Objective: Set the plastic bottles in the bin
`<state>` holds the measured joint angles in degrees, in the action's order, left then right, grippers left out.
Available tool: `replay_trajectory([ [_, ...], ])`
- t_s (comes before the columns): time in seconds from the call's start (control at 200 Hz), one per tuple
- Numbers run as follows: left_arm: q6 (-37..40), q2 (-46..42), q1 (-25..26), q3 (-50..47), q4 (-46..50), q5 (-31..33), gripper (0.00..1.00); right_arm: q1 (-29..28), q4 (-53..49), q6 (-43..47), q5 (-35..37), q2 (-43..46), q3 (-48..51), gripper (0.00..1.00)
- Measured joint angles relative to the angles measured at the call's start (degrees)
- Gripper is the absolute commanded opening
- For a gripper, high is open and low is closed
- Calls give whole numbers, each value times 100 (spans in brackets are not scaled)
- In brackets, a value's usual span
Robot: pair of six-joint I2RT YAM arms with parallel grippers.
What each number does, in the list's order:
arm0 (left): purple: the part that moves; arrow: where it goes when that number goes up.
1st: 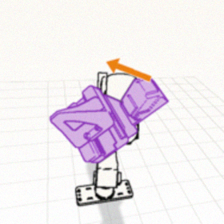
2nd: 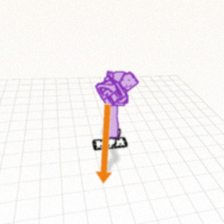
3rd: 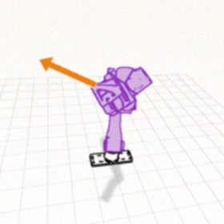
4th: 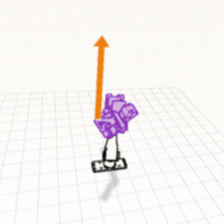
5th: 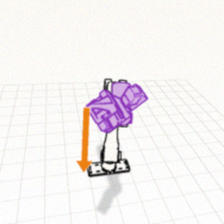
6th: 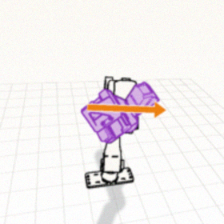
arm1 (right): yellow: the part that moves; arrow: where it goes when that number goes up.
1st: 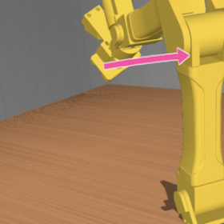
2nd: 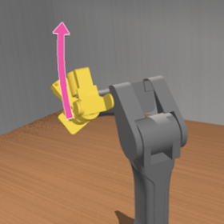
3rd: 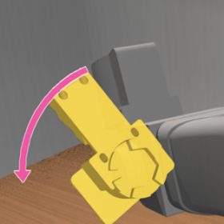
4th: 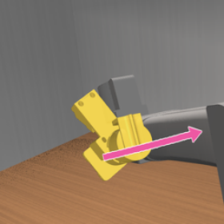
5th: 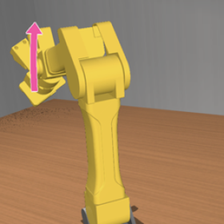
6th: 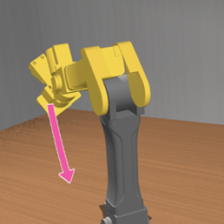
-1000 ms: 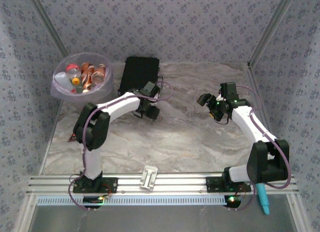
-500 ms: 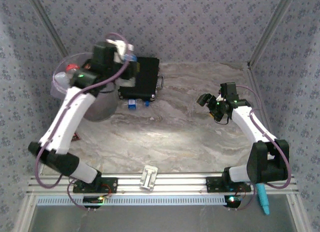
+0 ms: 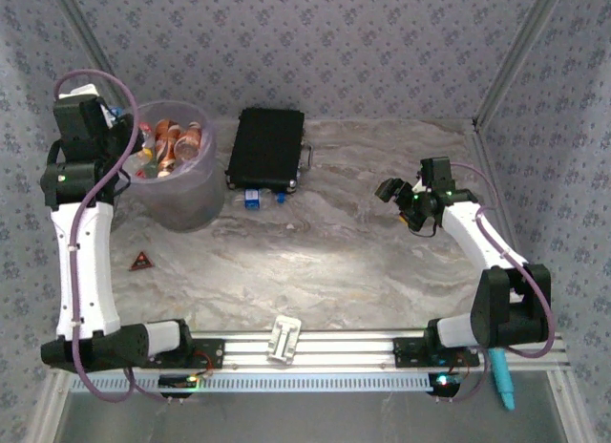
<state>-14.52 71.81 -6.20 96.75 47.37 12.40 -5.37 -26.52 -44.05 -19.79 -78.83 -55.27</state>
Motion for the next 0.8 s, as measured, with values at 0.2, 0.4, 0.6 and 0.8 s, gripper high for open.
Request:
replay_trajectory([
  [0.2, 50, 407, -267, -348, -302, -184, 41, 0, 0, 0, -44, -4, -2, 89],
  [0.4, 96, 789, -269, -350, -256, -260, 41, 0, 17, 0, -59, -37, 0, 89],
  [0.6, 94, 813, -264, -586, -302, -308, 55, 0, 46, 0, -63, -107, -2, 89],
  [0.8, 164, 815, -267, -660, -243, -385, 79, -2, 59, 0, -63, -170, -2, 89],
])
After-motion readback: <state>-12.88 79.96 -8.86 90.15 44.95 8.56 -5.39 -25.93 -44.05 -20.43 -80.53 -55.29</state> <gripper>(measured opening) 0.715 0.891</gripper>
